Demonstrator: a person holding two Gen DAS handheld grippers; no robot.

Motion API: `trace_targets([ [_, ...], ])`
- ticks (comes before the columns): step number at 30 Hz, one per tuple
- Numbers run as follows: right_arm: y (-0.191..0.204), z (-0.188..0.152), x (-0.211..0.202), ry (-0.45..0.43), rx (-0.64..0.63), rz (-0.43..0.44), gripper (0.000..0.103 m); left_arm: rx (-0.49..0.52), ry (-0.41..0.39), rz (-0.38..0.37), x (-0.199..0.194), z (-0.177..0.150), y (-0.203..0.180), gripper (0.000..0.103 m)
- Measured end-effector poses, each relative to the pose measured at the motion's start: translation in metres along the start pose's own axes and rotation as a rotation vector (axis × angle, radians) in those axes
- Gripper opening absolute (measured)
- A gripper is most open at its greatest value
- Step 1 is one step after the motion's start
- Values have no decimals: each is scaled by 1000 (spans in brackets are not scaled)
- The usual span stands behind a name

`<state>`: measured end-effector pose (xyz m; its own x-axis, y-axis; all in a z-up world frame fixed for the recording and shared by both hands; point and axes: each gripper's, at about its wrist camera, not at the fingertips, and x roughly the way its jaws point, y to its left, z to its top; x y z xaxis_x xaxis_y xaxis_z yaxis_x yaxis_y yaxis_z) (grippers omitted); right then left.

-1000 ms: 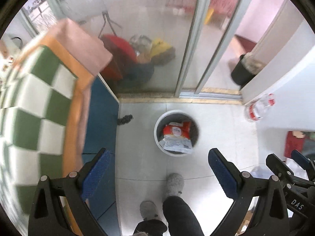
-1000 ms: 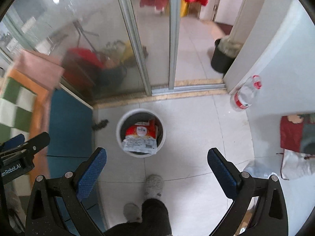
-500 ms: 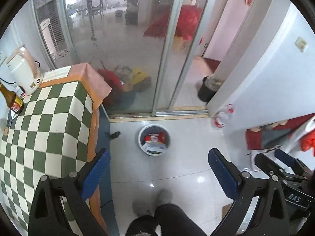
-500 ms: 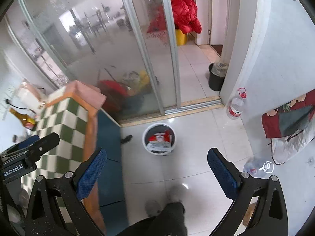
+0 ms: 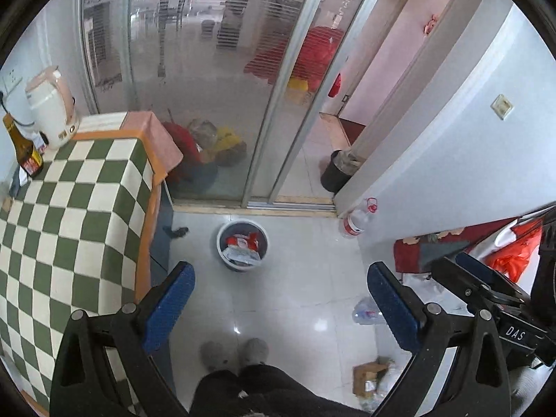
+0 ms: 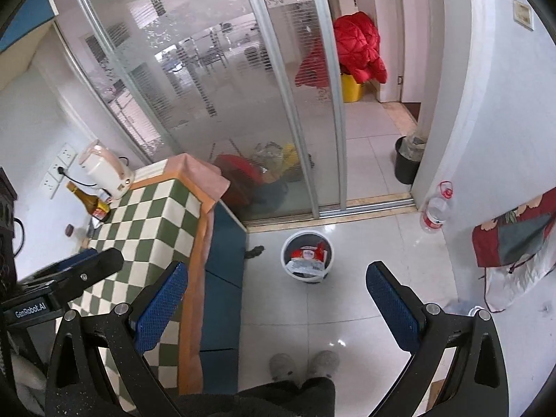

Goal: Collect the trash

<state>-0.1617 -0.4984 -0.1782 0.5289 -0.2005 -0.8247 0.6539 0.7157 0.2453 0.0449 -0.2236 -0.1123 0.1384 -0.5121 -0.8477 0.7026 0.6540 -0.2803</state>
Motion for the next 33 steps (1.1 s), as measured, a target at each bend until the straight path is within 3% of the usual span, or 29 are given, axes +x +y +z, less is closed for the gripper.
trace_targets([
  [11,-12,0,6,68,1,50,103,-20,7,-1,-14,-7,-4,103],
  [33,-11,-6,7,96,-28,88,103,-19,36,2,-22,-22,-8,103],
])
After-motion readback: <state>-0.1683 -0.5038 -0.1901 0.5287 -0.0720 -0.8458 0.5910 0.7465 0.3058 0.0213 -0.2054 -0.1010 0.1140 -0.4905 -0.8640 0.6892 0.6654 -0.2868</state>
